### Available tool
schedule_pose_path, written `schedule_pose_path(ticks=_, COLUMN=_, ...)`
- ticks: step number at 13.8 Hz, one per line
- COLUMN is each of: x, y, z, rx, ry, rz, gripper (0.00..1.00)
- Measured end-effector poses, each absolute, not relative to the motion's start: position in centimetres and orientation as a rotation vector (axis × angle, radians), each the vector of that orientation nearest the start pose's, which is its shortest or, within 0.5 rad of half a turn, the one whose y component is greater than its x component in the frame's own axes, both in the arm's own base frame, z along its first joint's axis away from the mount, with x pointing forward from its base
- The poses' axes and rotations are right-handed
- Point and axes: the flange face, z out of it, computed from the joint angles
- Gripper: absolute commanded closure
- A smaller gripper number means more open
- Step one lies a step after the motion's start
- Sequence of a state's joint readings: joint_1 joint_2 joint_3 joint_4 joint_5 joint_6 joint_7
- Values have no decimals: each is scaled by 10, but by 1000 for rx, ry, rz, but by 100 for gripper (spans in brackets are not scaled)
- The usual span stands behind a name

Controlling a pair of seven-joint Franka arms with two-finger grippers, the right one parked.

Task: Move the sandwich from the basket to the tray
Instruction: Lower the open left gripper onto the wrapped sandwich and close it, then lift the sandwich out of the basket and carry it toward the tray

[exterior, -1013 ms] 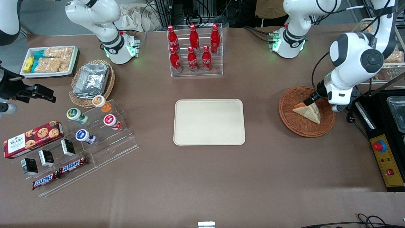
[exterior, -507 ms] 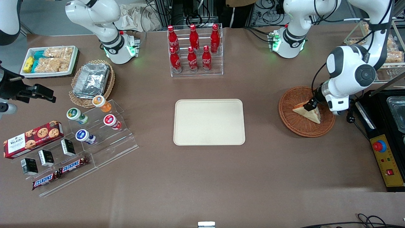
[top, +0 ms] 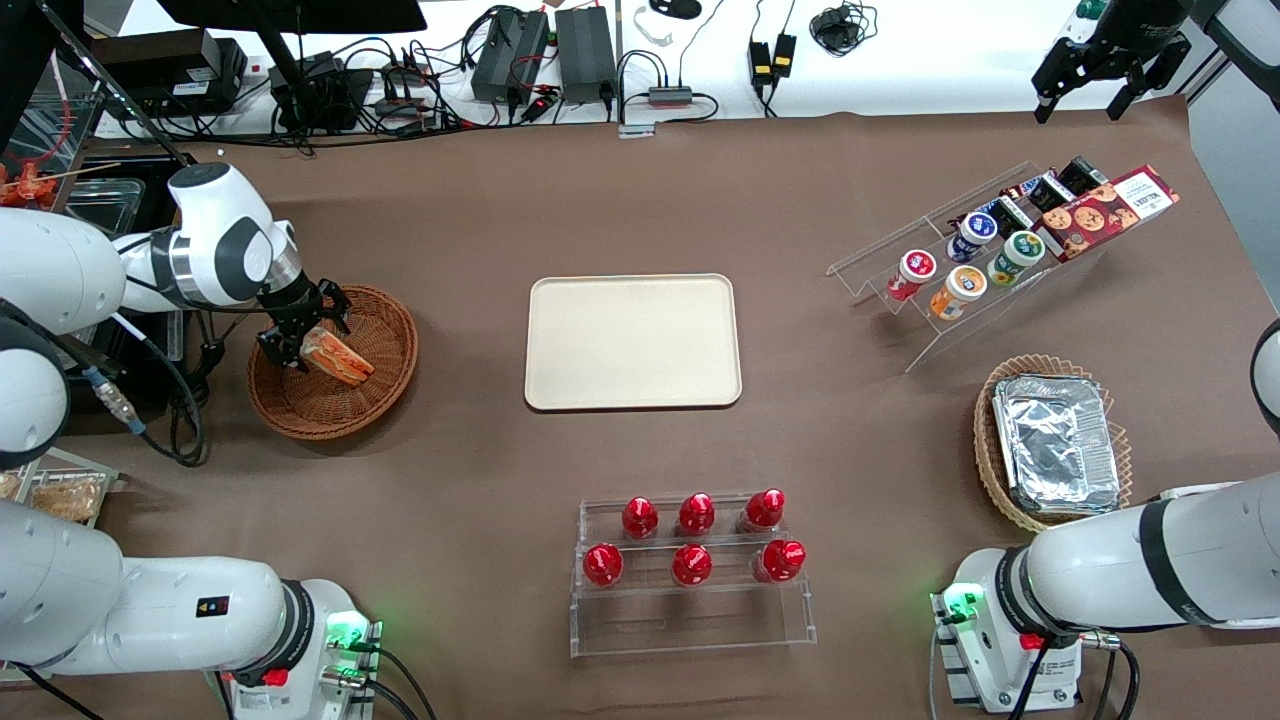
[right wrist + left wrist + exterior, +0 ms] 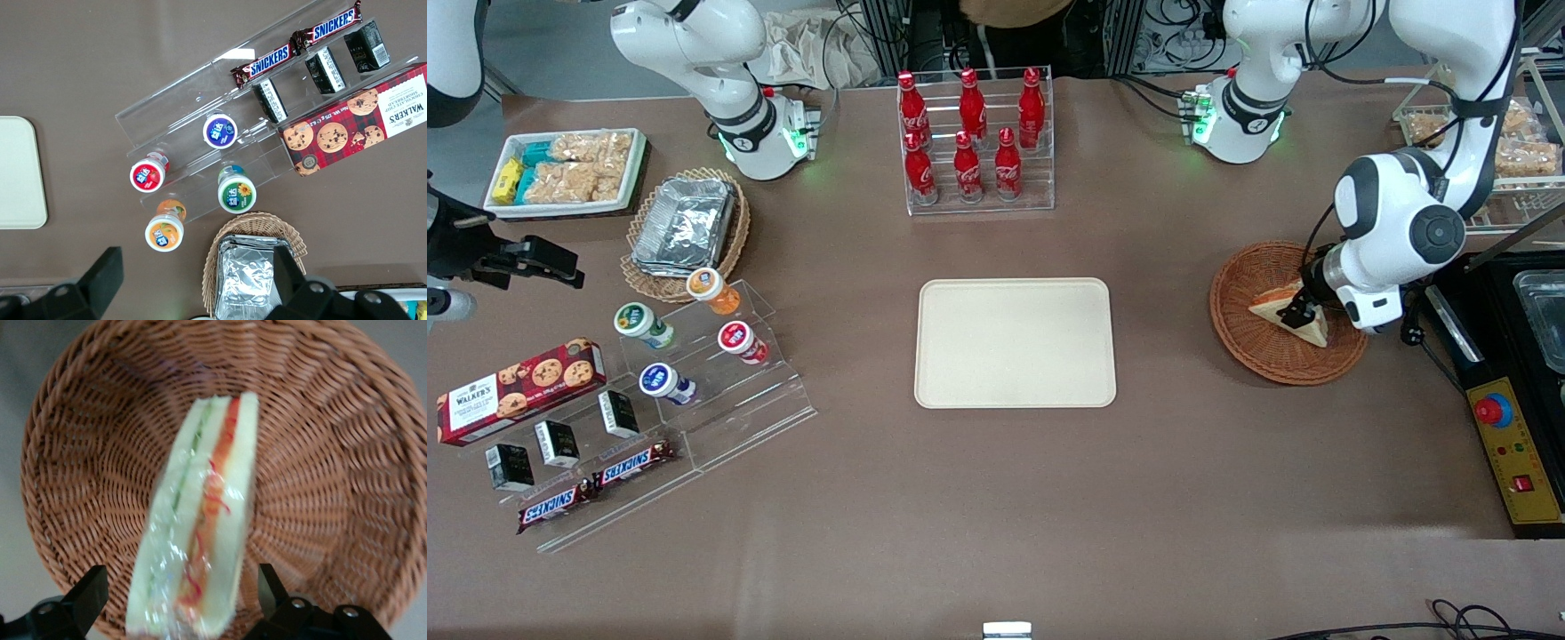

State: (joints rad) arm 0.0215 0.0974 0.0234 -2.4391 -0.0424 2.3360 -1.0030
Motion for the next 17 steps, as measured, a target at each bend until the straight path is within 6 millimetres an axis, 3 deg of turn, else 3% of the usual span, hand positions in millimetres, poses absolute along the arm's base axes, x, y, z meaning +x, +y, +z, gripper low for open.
schedule_pose_path(ticks=2, x=463, y=33, z=241, rx=-2598, ry=-1609, rz=300, gripper=2)
schedule_pose_path(ticks=4, x=462, y=38, z=237, rx=-2590, ry=-1622, rz=302, gripper=14)
schedule_pose_path(ticks=5, x=463, y=36, z=236, rx=-2592, ry=-1620, rz=303, gripper=26)
schedule_pose_path(ticks=6, x=463, y=34, z=236, rx=-2595, ry=-1621, rz=306, gripper=49)
schedule_pose_path(ticks=7, x=463, y=31, z=235, rx=-2596, ry=-1629, rz=312, gripper=62)
schedule_pose_path(ticks=9, x=464, y=29, z=235, rx=-2598, ry=-1640, rz=313, gripper=77)
schedule_pose_path(ticks=17, x=475, y=21, z=257, rx=-2655, ry=-1566, rz=312, gripper=79)
